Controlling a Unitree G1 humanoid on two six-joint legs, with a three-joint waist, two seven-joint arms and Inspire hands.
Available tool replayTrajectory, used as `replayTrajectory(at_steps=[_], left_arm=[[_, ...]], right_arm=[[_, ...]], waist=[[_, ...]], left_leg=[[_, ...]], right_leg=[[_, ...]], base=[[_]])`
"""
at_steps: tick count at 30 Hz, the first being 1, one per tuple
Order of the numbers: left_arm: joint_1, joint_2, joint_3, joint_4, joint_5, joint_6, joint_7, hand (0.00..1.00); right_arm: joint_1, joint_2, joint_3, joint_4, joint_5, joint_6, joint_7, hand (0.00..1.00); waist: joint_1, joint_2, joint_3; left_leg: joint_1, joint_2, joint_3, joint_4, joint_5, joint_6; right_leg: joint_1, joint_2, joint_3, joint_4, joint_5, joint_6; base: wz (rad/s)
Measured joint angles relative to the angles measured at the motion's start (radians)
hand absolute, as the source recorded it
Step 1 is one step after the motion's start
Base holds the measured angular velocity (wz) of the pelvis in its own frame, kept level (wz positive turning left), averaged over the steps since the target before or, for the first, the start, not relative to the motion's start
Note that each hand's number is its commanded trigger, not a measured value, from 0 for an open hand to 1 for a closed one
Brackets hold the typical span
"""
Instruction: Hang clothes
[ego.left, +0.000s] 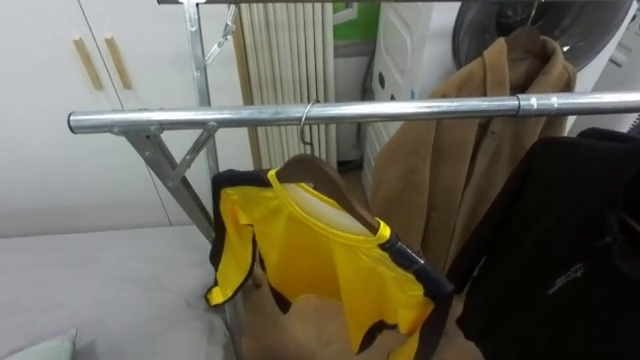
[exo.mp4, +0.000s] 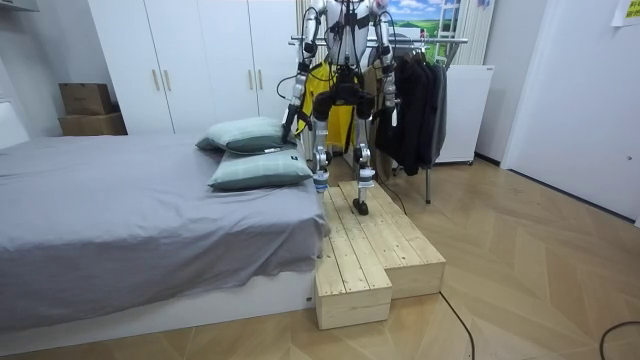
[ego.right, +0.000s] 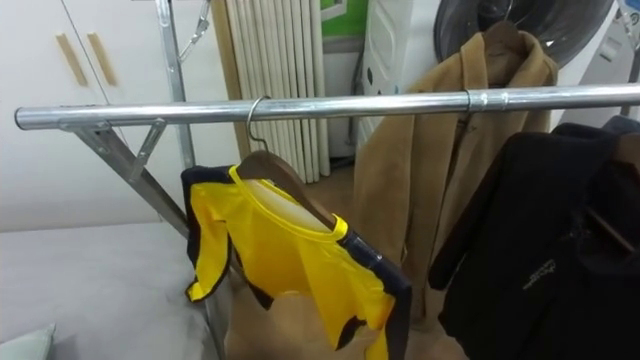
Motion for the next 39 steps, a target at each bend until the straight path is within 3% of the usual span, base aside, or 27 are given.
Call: replayTrajectory(at_steps=[10, 16, 20, 25, 27, 32, 34, 35, 36, 37, 38, 39], left_arm=[[0.000, 0.000, 0.001, 0.000, -0.001, 0.000, -0.002, 0.00], [0.000, 0.002, 0.001, -0.001, 0.000, 0.001, -0.020, 0.00], [-0.002, 0.004, 0.001, -0.003, 0.001, 0.001, -0.019, 0.00], [-0.008, 0.003, -0.012, -0.002, 0.001, 0.001, -0.012, 0.00], [-0.021, 0.003, -0.021, -0.003, 0.004, 0.001, -0.011, 0.00], [-0.082, 0.003, -0.025, -0.004, 0.039, -0.010, -0.008, 0.00], [-0.088, 0.002, -0.054, -0.013, 0.038, -0.047, 0.006, 0.00], [-0.089, 0.002, -0.061, -0.020, 0.039, -0.052, 0.008, 0.00], [-0.100, 0.003, -0.064, -0.036, 0.038, -0.065, 0.010, 0.00], [-0.105, 0.004, -0.071, -0.047, 0.037, -0.077, 0.013, 0.00], [-0.128, 0.003, -0.072, -0.063, 0.036, -0.087, 0.013, 0.00], [-0.134, 0.002, -0.075, -0.075, 0.035, -0.089, 0.012, 0.00]], right_arm=[[0.002, 0.001, -0.001, 0.000, 0.000, 0.002, -0.002, 0.00], [-0.007, 0.001, -0.001, 0.000, -0.004, 0.035, -0.012, 0.00], [-0.017, 0.001, 0.002, 0.000, 0.000, 0.036, -0.013, 0.00], [-0.025, -0.007, 0.043, -0.004, -0.006, 0.035, -0.011, 0.00], [-0.045, -0.015, 0.062, -0.005, -0.034, 0.035, -0.009, 0.00], [-0.128, -0.051, 0.120, -0.004, -0.161, 0.030, -0.009, 0.00], [-0.152, -0.077, 0.164, -0.004, -0.205, 0.026, -0.004, 0.00], [-0.156, -0.082, 0.169, -0.004, -0.215, 0.024, -0.001, 0.00], [-0.155, -0.083, 0.170, -0.004, -0.236, 0.021, -0.001, 0.00], [-0.155, -0.086, 0.169, -0.004, -0.259, 0.021, -0.003, 0.00], [-0.156, -0.086, 0.167, -0.003, -0.283, 0.021, -0.006, 0.00], [-0.158, -0.086, 0.168, -0.002, -0.299, 0.022, -0.009, 0.00]], waist=[[-0.001, -0.006, 0.0007], [0.000, -0.007, -0.0036], [0.001, -0.007, -0.0037], [0.002, -0.001, 0.0021], [0.003, 0.003, 0.0008], [0.006, 0.026, 0.0040], [0.020, 0.037, -0.0015], [0.019, 0.043, 0.0001], [0.021, 0.044, 0.0006], [0.027, 0.043, 0.0010], [0.032, 0.037, 0.0010], [0.032, 0.032, -0.0010]], left_leg=[[0.002, 0.000, -0.008, 0.002, 0.000, 0.000], [0.001, 0.000, -0.019, 0.016, 0.000, 0.000], [0.002, 0.000, -0.026, 0.021, 0.000, 0.000], [-0.003, 0.002, -0.035, 0.031, -0.003, -0.003], [-0.036, 0.003, -0.049, 0.053, -0.009, -0.003], [-0.150, 0.005, -0.117, 0.108, -0.007, -0.007], [-0.186, 0.004, -0.151, 0.114, 0.011, -0.012], [-0.198, 0.003, -0.168, 0.117, 0.018, -0.015], [-0.220, 0.001, -0.193, 0.119, 0.040, -0.021], [-0.238, -0.001, -0.190, 0.097, 0.078, -0.021], [-0.247, -0.003, -0.176, 0.052, 0.127, -0.025], [-0.253, -0.001, -0.144, 0.039, 0.142, -0.016]], right_leg=[[0.007, -0.001, -0.007, 0.001, -0.001, 0.000], [0.016, -0.005, -0.019, 0.002, -0.004, -0.002], [0.021, -0.005, -0.026, 0.004, -0.007, -0.003], [0.014, -0.006, -0.038, 0.026, -0.020, 0.002], [-0.011, -0.008, -0.049, 0.046, -0.021, -0.004], [-0.074, -0.021, -0.124, 0.074, -0.017, -0.020], [-0.088, -0.024, -0.159, 0.091, -0.024, -0.031], [-0.089, -0.025, -0.175, 0.092, -0.025, -0.034], [-0.090, -0.028, -0.212, 0.091, -0.029, -0.041], [-0.090, -0.036, -0.263, 0.086, -0.033, -0.050], [-0.095, -0.048, -0.323, 0.069, -0.041, -0.064], [-0.096, -0.066, -0.365, 0.064, -0.045, -0.074]], base=[[0.00], [0.06], [0.05], [0.04], [0.18], [0.35], [0.51], [0.78], [1.12], [1.52], [1.35], [1.40]])
